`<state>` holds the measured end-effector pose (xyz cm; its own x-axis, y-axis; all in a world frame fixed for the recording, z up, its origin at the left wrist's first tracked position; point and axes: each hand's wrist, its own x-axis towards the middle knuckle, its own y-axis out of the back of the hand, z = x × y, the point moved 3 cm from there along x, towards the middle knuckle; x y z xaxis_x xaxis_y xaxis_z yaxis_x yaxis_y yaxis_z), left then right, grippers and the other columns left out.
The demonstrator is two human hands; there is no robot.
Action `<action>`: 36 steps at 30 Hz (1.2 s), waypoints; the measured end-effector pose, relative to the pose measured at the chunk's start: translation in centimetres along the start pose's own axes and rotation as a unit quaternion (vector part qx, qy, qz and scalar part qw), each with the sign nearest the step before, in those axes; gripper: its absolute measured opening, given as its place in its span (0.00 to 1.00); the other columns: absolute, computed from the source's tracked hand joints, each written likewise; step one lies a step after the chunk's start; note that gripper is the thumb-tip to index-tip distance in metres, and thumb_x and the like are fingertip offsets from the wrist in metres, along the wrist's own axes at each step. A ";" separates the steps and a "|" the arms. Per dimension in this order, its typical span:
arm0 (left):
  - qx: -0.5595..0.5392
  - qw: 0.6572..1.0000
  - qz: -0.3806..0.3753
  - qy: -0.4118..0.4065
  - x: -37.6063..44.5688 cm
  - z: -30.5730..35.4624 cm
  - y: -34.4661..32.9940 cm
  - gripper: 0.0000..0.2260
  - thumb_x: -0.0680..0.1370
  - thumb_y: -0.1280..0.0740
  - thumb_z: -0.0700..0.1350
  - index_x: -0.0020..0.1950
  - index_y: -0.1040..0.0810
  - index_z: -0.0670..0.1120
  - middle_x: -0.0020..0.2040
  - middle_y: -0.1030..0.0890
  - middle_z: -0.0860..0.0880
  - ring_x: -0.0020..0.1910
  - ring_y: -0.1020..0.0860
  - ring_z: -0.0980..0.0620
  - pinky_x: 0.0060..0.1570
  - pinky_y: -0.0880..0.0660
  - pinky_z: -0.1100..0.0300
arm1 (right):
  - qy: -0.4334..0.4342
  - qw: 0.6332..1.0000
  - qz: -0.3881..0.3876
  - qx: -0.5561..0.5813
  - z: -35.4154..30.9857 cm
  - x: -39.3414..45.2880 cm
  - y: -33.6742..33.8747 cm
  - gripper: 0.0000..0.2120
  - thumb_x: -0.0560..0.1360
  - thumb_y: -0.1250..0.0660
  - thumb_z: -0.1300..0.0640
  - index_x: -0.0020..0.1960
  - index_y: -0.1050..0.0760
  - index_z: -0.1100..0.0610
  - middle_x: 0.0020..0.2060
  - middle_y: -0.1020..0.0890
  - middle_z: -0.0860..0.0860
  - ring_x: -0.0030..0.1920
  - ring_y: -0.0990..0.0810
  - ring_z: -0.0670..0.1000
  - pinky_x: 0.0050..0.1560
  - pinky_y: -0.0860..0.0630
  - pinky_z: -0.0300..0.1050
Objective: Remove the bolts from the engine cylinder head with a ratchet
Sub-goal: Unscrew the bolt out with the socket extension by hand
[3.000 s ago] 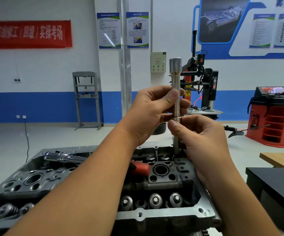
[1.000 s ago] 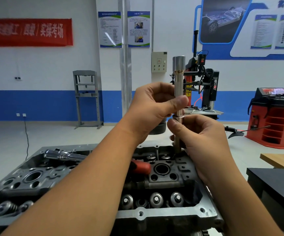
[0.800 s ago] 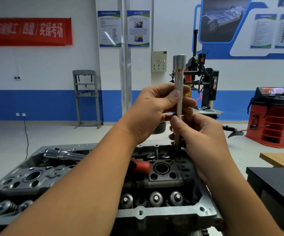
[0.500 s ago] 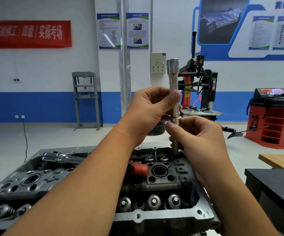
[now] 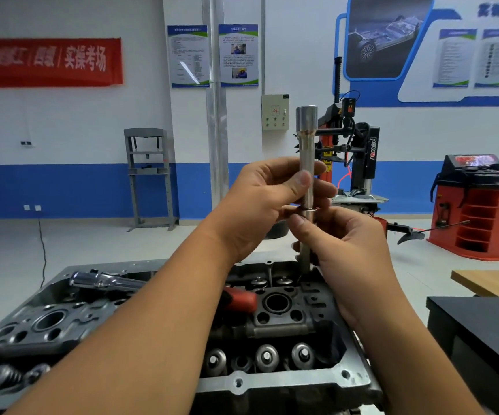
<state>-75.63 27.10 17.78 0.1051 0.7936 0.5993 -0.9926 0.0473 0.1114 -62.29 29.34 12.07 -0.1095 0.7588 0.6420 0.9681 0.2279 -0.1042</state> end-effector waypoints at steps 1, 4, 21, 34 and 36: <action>0.004 1.000 -0.001 -0.003 0.0 0.0 0.0 0.08 0.84 0.35 0.41 0.59 0.18 0.42 0.48 0.13 0.43 0.51 0.15 0.42 0.59 0.19 0.40 | -0.005 1.000 0.000 0.003 0.0 0.0 0.0 0.08 0.68 0.23 0.47 0.44 0.15 0.50 0.36 0.14 0.57 0.42 0.15 0.66 0.46 0.18 0.66; 0.034 0.998 0.036 -0.024 -0.1 0.4 0.0 0.10 0.76 0.27 0.43 0.55 0.18 0.41 0.45 0.13 0.43 0.47 0.15 0.43 0.55 0.17 0.41 | -0.013 1.000 -0.001 0.008 0.0 0.0 0.1 0.09 0.67 0.23 0.46 0.43 0.14 0.50 0.35 0.15 0.56 0.37 0.16 0.60 0.42 0.19 0.62; 0.038 0.997 0.063 -0.011 -0.1 0.5 0.2 0.16 0.73 0.27 0.51 0.54 0.18 0.41 0.45 0.14 0.43 0.46 0.17 0.44 0.53 0.18 0.41 | -0.016 1.000 0.000 -0.006 0.2 0.1 0.1 0.10 0.65 0.21 0.47 0.43 0.15 0.50 0.35 0.15 0.56 0.36 0.18 0.56 0.42 0.18 0.63; 0.031 0.998 0.055 -0.016 -0.2 0.7 0.0 0.14 0.73 0.26 0.49 0.53 0.18 0.41 0.44 0.14 0.43 0.45 0.17 0.43 0.53 0.19 0.37 | -0.007 1.000 0.007 -0.016 -0.1 -0.1 0.2 0.04 0.73 0.20 0.54 0.43 0.15 0.49 0.37 0.15 0.58 0.43 0.17 0.69 0.45 0.19 0.69; 0.005 1.000 0.018 0.000 -0.1 0.5 -0.2 0.08 0.82 0.33 0.45 0.57 0.18 0.42 0.46 0.14 0.43 0.47 0.16 0.44 0.54 0.19 0.43 | -0.013 1.000 -0.002 -0.014 -0.1 0.0 0.0 0.03 0.75 0.22 0.54 0.44 0.14 0.47 0.36 0.14 0.55 0.42 0.15 0.65 0.46 0.18 0.65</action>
<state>-75.43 26.76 18.08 0.0693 0.7945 0.6034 -0.9951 0.0127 0.0976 -62.26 29.27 12.16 -0.1184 0.7739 0.6222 0.9738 0.2131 -0.0799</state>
